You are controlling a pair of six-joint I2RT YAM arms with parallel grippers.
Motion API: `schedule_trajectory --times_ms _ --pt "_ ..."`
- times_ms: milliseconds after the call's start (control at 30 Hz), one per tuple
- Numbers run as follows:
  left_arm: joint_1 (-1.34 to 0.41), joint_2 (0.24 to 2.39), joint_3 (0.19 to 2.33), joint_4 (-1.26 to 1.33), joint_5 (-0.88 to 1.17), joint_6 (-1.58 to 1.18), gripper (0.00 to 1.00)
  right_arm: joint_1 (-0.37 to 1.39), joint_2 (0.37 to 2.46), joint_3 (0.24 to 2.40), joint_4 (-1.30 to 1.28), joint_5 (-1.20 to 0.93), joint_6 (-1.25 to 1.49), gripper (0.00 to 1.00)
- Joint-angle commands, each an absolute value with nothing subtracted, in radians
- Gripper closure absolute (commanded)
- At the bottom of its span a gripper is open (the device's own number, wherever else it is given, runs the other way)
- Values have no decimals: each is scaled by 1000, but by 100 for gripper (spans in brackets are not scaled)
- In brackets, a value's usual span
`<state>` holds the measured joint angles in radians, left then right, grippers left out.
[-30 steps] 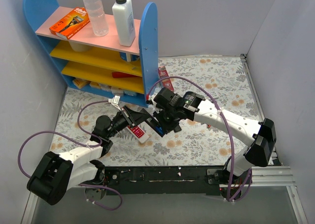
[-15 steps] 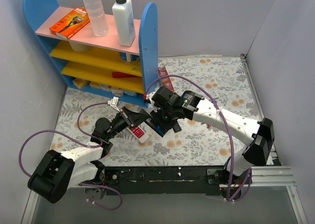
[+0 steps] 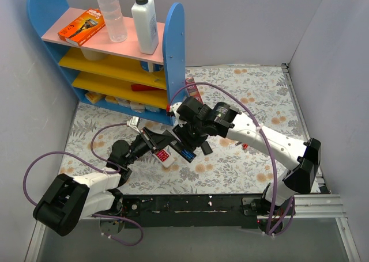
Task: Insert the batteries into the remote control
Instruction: Load the battery into the remote control.
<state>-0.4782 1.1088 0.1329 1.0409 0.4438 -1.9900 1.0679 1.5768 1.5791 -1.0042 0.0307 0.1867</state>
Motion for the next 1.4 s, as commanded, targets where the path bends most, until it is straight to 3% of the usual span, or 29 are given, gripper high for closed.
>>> schedule_trajectory --times_ms 0,167,333,467,800,1367 --pt "-480 1108 123 1072 430 -2013 100 1077 1563 1690 -1022 34 143 49" --pt "-479 1100 129 1065 437 -2016 100 1077 1479 1648 -942 -46 -9 49" --pt "-471 1083 159 1003 474 -2014 100 1077 1263 1349 -807 -119 -445 52" --pt "-468 1075 195 957 509 -2010 100 1077 1141 1217 -724 -181 -616 54" --pt "-468 1094 247 914 575 -2014 100 1078 1137 1146 -658 -278 -713 64" --pt "-468 1100 272 905 600 -2023 100 1077 1198 1160 -687 -348 -739 73"
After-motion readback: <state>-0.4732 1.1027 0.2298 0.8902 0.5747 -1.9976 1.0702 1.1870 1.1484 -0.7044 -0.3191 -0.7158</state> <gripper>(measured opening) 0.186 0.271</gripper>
